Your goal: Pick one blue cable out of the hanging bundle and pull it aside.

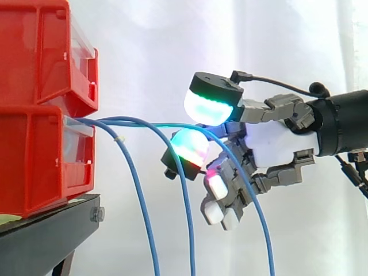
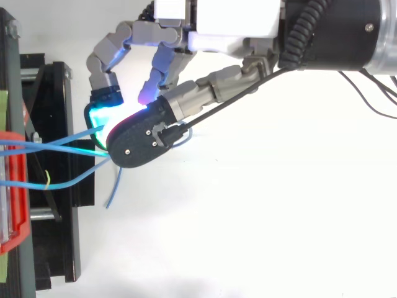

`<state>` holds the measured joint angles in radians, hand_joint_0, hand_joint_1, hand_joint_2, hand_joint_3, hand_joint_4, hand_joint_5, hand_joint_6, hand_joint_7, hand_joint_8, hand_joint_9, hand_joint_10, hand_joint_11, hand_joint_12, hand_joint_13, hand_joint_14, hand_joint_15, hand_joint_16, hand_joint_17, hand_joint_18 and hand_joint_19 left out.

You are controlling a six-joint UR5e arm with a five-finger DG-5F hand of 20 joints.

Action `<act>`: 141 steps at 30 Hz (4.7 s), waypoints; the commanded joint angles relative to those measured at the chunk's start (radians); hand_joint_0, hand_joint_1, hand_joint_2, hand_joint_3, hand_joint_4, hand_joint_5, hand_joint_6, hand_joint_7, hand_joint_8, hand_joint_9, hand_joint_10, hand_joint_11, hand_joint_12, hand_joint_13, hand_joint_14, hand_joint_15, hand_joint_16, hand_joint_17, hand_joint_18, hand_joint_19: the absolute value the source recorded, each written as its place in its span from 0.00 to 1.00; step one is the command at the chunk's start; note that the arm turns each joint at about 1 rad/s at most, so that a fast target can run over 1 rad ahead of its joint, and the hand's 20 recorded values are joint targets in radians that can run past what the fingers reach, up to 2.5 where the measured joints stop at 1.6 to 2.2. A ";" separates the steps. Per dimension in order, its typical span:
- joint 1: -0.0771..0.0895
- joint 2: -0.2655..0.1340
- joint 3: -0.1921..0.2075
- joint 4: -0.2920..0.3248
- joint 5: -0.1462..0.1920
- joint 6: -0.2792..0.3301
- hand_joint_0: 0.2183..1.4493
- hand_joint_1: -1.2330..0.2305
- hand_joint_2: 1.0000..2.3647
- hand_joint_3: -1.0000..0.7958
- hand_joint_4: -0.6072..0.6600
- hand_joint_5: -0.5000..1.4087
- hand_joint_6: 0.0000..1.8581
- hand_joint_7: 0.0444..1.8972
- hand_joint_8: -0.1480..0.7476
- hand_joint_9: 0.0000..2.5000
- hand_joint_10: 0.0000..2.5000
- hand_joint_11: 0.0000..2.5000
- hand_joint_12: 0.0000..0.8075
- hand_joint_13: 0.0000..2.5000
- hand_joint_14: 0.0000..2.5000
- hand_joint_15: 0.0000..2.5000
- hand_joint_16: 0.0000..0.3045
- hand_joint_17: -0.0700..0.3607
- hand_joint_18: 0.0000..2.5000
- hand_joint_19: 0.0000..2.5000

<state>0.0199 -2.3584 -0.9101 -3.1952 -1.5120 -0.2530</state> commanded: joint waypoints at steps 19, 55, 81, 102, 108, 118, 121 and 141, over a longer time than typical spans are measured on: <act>0.002 0.001 -0.007 0.000 0.001 0.000 0.29 0.32 0.01 0.52 0.38 0.25 0.47 0.57 0.49 0.48 0.01 0.15 0.39 0.40 0.01 0.15 0.17 0.43 0.38 0.17; -0.017 0.149 -0.190 -0.078 0.010 -0.065 0.30 0.30 0.01 0.52 0.37 0.25 0.48 0.60 0.49 0.46 0.01 0.15 0.38 0.39 0.01 0.17 0.17 0.43 0.36 0.17; 0.017 0.149 -0.483 0.296 0.041 0.054 0.30 0.30 0.01 0.52 0.37 0.25 0.48 0.59 0.49 0.46 0.01 0.15 0.39 0.39 0.01 0.17 0.17 0.43 0.37 0.17; 0.035 0.139 -0.521 0.362 0.076 0.087 0.31 0.30 0.01 0.52 0.37 0.25 0.48 0.58 0.49 0.45 0.01 0.15 0.39 0.38 0.01 0.17 0.17 0.43 0.36 0.17; 0.038 0.116 -0.523 0.368 0.076 0.149 0.31 0.30 0.01 0.52 0.38 0.25 0.48 0.59 0.49 0.45 0.01 0.15 0.39 0.38 0.01 0.17 0.17 0.43 0.36 0.17; 0.043 0.117 -0.523 0.374 0.073 0.138 0.31 0.30 0.01 0.52 0.37 0.25 0.48 0.58 0.49 0.45 0.01 0.15 0.40 0.39 0.01 0.17 0.17 0.43 0.36 0.17; 0.043 0.117 -0.523 0.374 0.073 0.124 0.30 0.30 0.01 0.52 0.37 0.25 0.48 0.59 0.50 0.45 0.01 0.16 0.39 0.38 0.01 0.17 0.17 0.43 0.36 0.17; 0.043 0.117 -0.523 0.374 0.075 0.112 0.30 0.30 0.01 0.52 0.38 0.25 0.48 0.58 0.50 0.45 0.01 0.16 0.39 0.39 0.01 0.17 0.16 0.42 0.36 0.17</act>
<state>0.0629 -2.2411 -1.4325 -2.8210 -1.4374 -0.1411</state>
